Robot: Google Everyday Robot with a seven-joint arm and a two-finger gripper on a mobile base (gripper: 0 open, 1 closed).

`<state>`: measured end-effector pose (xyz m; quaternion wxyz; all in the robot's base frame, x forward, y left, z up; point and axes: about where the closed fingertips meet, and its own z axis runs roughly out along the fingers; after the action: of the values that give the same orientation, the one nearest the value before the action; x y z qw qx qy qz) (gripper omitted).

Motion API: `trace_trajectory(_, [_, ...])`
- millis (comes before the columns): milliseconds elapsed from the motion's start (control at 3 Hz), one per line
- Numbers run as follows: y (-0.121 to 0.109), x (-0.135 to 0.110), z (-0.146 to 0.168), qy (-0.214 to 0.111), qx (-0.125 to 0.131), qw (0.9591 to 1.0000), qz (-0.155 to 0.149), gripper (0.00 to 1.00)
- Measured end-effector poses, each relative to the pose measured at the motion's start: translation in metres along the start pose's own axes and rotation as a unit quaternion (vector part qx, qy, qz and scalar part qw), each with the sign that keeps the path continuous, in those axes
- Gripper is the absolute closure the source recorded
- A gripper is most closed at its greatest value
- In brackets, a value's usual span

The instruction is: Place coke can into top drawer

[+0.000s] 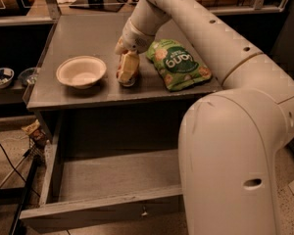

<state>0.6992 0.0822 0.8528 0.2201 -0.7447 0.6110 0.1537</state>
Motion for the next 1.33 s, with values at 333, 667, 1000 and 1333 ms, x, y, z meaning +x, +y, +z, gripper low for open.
trace_trajectory(333, [0.0, 0.0, 0.0, 0.0, 0.0, 1.0, 0.0, 0.73])
trace_trajectory(667, [0.0, 0.0, 0.0, 0.0, 0.0, 1.0, 0.0, 0.96])
trace_trajectory(1000, [0.0, 0.0, 0.001, 0.0, 0.0, 1.0, 0.001, 1.0])
trace_trajectory(1333, [-0.005, -0.001, -0.01, -0.004, 0.007, 1.0, 0.004, 1.0])
